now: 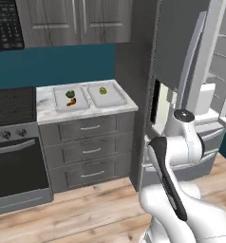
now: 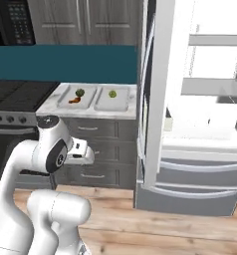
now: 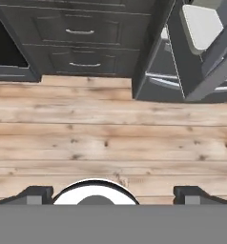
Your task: Place one broccoli and one chicken drumstick in each tupperware on the nearby counter, to pack two identical lunches.
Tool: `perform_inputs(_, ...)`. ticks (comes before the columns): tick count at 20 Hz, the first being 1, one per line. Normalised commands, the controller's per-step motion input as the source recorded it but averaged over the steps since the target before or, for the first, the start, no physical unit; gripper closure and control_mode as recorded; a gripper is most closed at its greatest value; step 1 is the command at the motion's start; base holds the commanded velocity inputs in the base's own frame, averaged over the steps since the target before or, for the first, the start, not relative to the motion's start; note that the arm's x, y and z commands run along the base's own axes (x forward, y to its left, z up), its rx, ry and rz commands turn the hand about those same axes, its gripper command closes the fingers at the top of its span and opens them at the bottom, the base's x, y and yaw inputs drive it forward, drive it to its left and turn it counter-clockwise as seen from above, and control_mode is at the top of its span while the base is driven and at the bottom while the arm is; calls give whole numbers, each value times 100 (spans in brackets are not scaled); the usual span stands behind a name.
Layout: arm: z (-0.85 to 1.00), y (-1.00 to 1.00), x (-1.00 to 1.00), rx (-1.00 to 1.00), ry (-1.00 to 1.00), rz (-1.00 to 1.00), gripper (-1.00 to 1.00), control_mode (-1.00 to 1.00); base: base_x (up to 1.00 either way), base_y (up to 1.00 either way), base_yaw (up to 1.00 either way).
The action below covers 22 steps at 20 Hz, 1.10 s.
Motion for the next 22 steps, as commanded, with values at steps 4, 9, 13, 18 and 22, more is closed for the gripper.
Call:
perform_inputs(4, 0, 0, 0, 0, 0, 0, -100, 100, -92, -60, -10)
perform_inputs(9, 0, 0, 0, 0, 0, 0, -100, 100, -26, -99, -21)
perform_inputs(13, 0, 0, 0, 0, 0, 0, -100, 100, 0, -100, -23)
perform_inputs(18, 0, 0, 0, 0, 0, 0, -100, 100, 24, -95, -13)
perform_inputs(22, 0, 0, 0, 0, 0, 0, -100, 100, 47, -32, 0)
